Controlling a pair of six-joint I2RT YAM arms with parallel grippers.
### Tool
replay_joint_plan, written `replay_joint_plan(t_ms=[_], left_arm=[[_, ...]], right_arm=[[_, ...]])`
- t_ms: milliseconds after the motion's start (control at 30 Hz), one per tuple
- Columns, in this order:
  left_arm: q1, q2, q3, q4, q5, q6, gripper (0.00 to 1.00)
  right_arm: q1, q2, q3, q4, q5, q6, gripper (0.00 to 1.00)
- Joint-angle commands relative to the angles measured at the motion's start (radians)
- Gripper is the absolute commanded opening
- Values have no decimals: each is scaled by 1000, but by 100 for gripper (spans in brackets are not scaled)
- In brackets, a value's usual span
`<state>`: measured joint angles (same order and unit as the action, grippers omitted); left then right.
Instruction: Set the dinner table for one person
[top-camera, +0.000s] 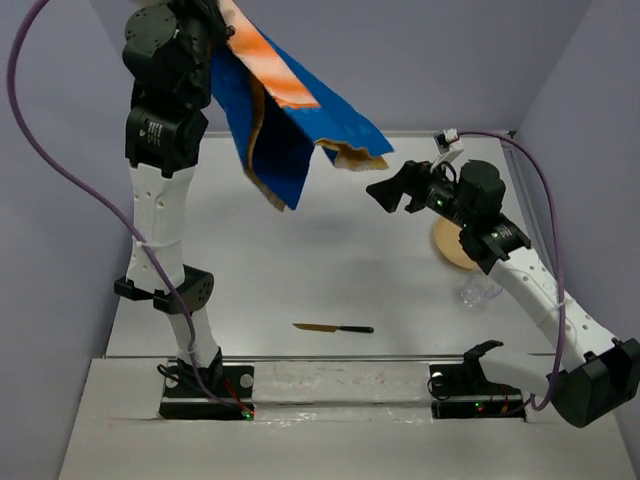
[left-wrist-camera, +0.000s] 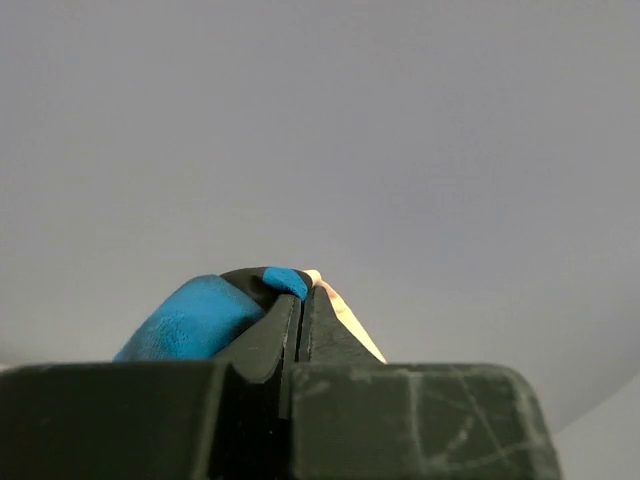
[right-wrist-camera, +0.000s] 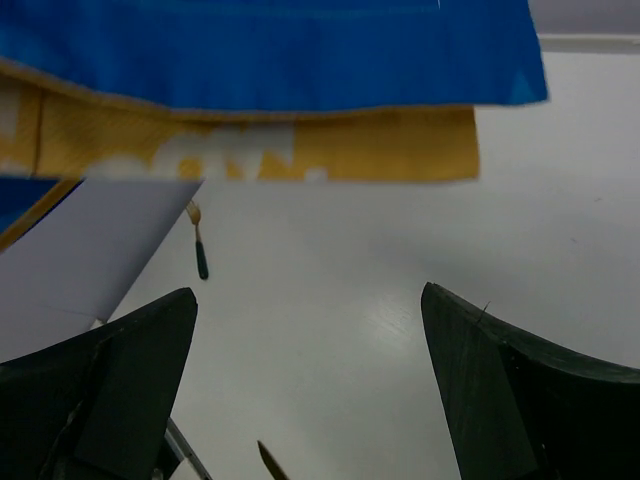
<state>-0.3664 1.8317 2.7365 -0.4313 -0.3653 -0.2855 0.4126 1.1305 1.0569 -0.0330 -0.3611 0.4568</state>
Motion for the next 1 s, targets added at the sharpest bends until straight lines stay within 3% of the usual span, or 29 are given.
replay_joint_plan(t_ms=[0,133,233,400,467,500,533,567,600,733,800,867,933,967], left_arm=[[-68,171,-28,-188,22,55,0],[-118,271,-38,-176,-1,103,0],[-126,377,55,-149,-90,155,0],[-111,468,100,-184,-104,125,0],[-109,506,140,-227,-80,99,16],[-109,512,153,-263,-55,76,31],[-111,511,163,-274,-44,69,51],[-109,503,181,-283,-34,66,96],[-109,467,186,-279,-35,74,99],[-100,282,165,-225,-67,146,99],[-68,177,94,-184,9,146,99],[-2,31,-42,-169,43,125,98],[23,-131,-201,-124,-10,131,95],[27,-193,-465,5,-52,135,87]], right_arm=[[3,-31,-38,-38,77,-41,100],[3,-15,-84,-36,108,-62,100],[3,27,-103,-34,154,-79,100],[3,84,-72,-36,182,-112,100],[3,104,-60,-38,183,-119,100],[3,115,-55,-38,182,-121,100],[3,139,-49,-38,176,-122,100],[3,156,-44,-42,153,-124,100],[3,187,-41,-41,137,-121,100],[3,256,-38,-41,60,-121,98],[3,284,-28,-41,41,-121,96],[38,349,10,-33,36,-107,86],[75,412,46,-13,65,-106,84],[110,484,105,-13,89,-104,82]])
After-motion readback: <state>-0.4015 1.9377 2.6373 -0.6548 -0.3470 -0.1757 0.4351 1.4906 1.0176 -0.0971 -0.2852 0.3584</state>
